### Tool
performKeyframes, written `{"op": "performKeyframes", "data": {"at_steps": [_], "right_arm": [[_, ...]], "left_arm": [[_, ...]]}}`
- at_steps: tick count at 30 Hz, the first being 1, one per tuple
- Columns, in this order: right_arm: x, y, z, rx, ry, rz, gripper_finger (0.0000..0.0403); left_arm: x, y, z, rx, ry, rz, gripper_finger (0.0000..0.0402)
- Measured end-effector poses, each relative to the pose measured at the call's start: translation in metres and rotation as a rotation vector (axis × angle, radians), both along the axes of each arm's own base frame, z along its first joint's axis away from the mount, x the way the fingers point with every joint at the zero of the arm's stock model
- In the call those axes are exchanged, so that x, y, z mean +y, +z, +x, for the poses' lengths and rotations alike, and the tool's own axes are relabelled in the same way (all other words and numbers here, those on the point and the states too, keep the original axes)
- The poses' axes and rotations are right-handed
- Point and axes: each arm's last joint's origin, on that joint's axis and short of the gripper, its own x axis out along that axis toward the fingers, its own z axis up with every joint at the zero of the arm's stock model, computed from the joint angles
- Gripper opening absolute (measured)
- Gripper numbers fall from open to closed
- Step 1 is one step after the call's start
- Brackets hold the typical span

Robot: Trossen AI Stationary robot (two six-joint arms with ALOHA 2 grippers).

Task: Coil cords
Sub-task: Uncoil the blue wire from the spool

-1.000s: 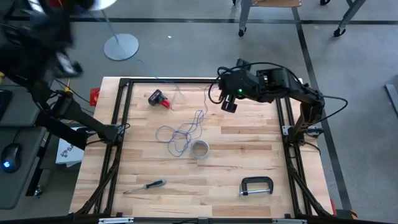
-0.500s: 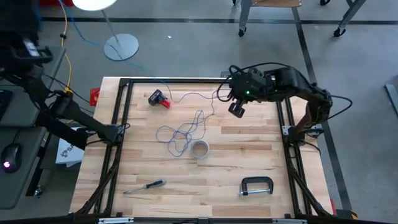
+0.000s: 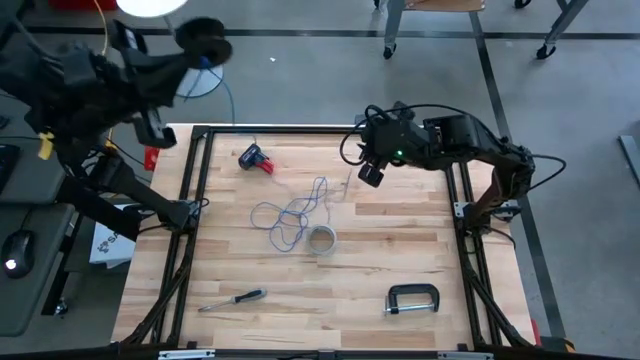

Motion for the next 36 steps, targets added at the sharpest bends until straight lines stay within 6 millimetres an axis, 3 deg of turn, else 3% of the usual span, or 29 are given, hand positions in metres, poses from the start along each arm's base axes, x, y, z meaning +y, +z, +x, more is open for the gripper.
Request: {"op": "performKeyframes", "data": {"at_steps": [4,10,15,20,26,31,36], "right_arm": [[0.001,0.007,-0.002,-0.020,-0.020,-0.090,0.0180],[0.000,0.020,-0.007,-0.102,0.031,-0.036,0.0183],[0.005,0.041,-0.012,-0.252,0.253,0.030,0.0183],[0.007,0.051,-0.009,-0.340,0.347,0.017,0.0183],[0.001,0.053,-0.006,-0.375,0.448,0.069,0.0183],[-0.005,0.053,-0.006,-0.386,0.459,0.110,0.0183],[-0.002,0.053,-0.007,-0.382,0.511,0.141,0.0183]], "left_arm": [[-0.004,-0.007,0.015,0.048,-0.027,-0.058,0.0003],[-0.002,-0.016,0.018,0.099,-0.051,-0.164,0.0003],[0.004,-0.036,0.024,0.233,-0.146,-0.374,0.0003],[0.010,-0.061,0.041,0.444,-0.184,-0.520,0.0003],[0.004,-0.096,0.089,0.703,-0.296,-0.354,0.0003],[0.004,-0.126,0.118,0.754,-0.277,-0.244,0.0002],[0.013,-0.168,0.138,0.731,-0.281,-0.305,0.0001]]}}
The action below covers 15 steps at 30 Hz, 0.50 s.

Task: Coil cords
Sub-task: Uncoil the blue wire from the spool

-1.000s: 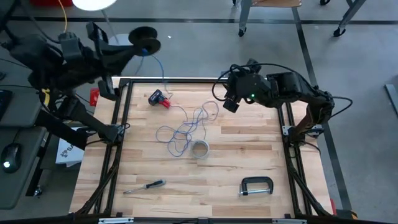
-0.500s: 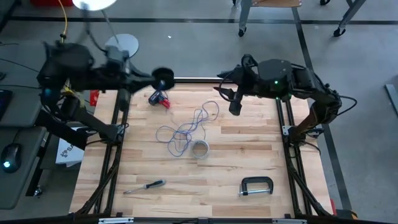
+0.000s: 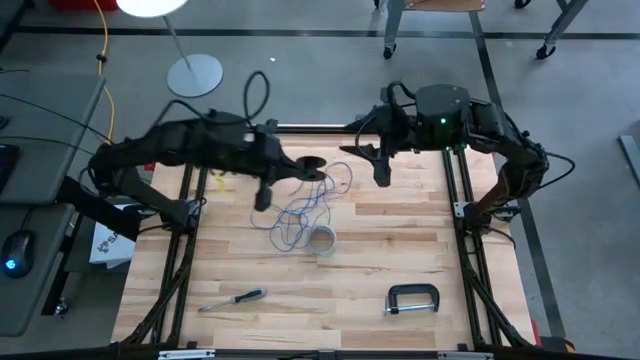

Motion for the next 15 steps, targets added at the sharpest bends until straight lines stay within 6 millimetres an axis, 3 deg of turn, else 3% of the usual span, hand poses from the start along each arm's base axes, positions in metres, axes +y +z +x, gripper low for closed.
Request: {"op": "performKeyframes", "data": {"at_steps": [3,7,11,15], "right_arm": [[0.000,-0.004,0.000,0.035,0.002,0.001,0.0183],[-0.003,-0.007,-0.001,0.071,-0.007,0.001,0.0183],[-0.008,-0.010,0.001,0.091,0.032,0.037,0.0183],[-0.014,-0.013,0.007,0.086,0.136,0.097,0.0183]], "left_arm": [[0.002,-0.027,0.010,-0.078,-0.007,-0.089,0.0001],[0.007,-0.046,0.011,-0.257,-0.007,-0.200,0.0001],[0.020,-0.040,-0.001,-0.431,-0.011,-0.293,0.0001],[0.037,-0.023,-0.025,-0.507,-0.011,-0.311,0.0001]]}}
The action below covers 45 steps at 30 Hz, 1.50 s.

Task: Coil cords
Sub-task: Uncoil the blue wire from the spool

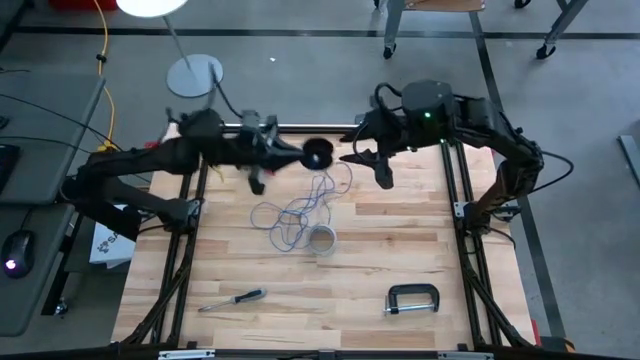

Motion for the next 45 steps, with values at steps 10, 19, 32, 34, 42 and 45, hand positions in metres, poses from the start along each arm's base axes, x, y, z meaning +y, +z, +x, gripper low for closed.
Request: {"op": "performKeyframes", "data": {"at_steps": [10,19,32,34,42,45], "right_arm": [[-0.007,-0.004,0.033,-0.097,-0.065,0.022,0.0183],[-0.014,-0.010,0.058,-0.176,-0.133,0.026,0.0183],[-0.013,-0.011,0.057,-0.153,-0.144,0.059,0.0119],[-0.013,-0.011,0.057,-0.155,-0.143,0.059,0.0100],[-0.012,-0.011,0.058,-0.156,-0.133,0.032,0.0008],[-0.012,-0.011,0.057,-0.155,-0.131,0.036,0.0004]], "left_arm": [[0.012,0.014,-0.041,-0.011,0.126,0.108,0.0001],[0.009,0.006,-0.033,0.047,0.104,0.145,0.0001],[0.010,0.009,-0.030,0.012,0.117,0.242,0.0001],[0.010,0.008,-0.027,0.019,0.116,0.242,0.0001],[0.013,0.008,-0.020,-0.010,0.130,0.247,0.0001],[0.015,0.009,-0.022,-0.010,0.148,0.246,0.0003]]}}
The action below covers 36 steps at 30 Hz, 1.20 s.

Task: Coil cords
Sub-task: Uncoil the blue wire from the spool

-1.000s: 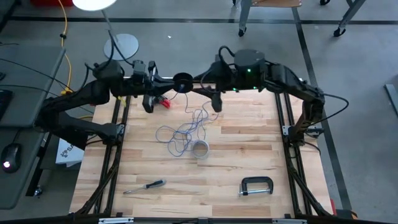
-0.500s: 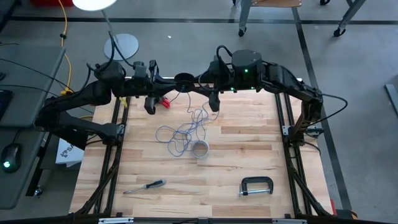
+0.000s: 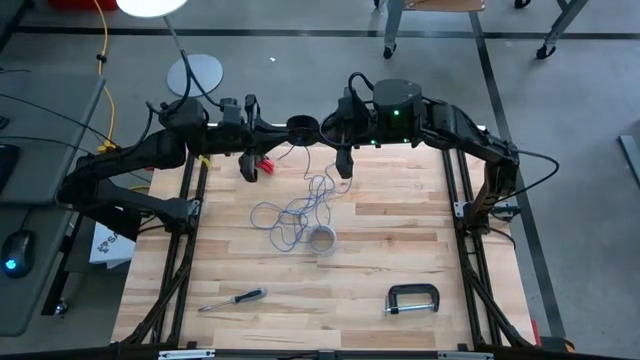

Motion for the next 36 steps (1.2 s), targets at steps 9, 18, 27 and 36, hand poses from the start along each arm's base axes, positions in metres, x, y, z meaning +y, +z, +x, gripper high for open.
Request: {"op": "performKeyframes", "data": {"at_steps": [9,18,27,36], "right_arm": [[0.000,0.021,-0.027,-0.049,-0.065,-0.047,0.0001],[0.011,0.040,-0.056,-0.100,-0.124,-0.124,0.0000],[0.035,0.024,-0.036,-0.081,-0.167,-0.201,0.0000],[0.040,0.019,-0.040,-0.074,0.024,0.282,0.0000]], "left_arm": [[-0.002,0.001,-0.011,0.026,0.000,-0.063,0.0061],[-0.006,-0.005,-0.035,0.117,0.061,-0.210,0.0131],[0.004,-0.033,0.007,-0.087,0.075,-0.187,0.0139],[0.004,-0.050,0.022,-0.004,0.091,-0.004,0.0138]]}}
